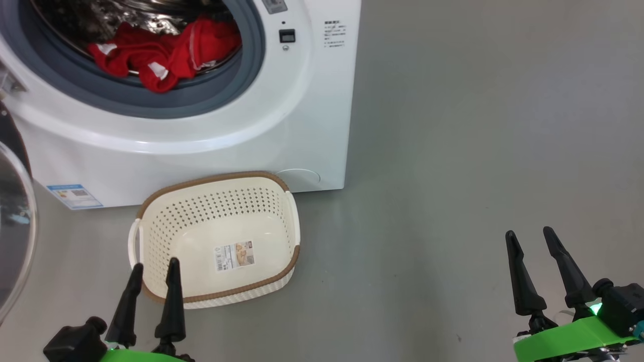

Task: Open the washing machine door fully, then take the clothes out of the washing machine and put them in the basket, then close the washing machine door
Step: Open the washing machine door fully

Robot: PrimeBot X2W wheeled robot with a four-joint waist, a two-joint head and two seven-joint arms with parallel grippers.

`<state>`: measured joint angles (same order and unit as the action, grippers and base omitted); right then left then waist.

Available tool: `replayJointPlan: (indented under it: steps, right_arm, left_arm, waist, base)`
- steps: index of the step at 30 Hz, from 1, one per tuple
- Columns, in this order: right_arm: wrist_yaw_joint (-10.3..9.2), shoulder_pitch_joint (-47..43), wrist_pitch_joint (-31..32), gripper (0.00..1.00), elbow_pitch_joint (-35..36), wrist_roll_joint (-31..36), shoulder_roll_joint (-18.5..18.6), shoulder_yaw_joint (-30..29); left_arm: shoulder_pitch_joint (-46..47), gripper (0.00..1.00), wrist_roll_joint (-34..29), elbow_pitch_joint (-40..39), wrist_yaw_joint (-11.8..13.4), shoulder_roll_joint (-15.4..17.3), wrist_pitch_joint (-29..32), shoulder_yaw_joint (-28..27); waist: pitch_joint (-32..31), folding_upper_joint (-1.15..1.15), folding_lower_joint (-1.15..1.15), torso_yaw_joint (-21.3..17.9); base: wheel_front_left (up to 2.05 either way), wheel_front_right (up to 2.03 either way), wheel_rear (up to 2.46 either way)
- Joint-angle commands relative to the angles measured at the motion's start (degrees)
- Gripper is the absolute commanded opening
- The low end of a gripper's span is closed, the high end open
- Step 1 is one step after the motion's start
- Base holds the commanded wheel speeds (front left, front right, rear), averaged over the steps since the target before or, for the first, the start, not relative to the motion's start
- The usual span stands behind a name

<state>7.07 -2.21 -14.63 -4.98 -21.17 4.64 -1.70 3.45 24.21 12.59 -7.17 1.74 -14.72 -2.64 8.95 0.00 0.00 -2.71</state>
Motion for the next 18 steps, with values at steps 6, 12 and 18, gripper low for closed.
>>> replayJointPlan:
  steps: [6, 12, 18]
  right_arm:
    - [0.42, 0.42, -0.37, 1.0, 1.5, -0.15, 0.16, 0.47]
    - [0.42, 0.18, -0.37, 1.0, 1.76, -0.03, -0.03, -0.14]
    - [0.42, 0.19, -0.37, 1.0, 1.78, 0.03, -0.01, -0.05]
  left_arm:
    - [0.23, 1.0, -1.4, -1.9, -0.32, 1.14, -0.28, -0.35]
    - [0.27, 1.0, -2.19, -2.0, -0.32, 1.15, -0.28, 0.22]
    - [0.12, 1.0, -3.79, -2.01, -0.32, 1.38, -0.28, 0.15]
  waist:
    - [-0.35, 0.0, 0.0, -0.47]
    - [-0.44, 0.0, 0.0, 0.06]
    - [-0.59, 0.0, 0.0, 0.48]
  base:
    - [0.0, 0.0, 0.0]
    - [0.0, 0.0, 0.0]
    - [0.0, 0.0, 0.0]
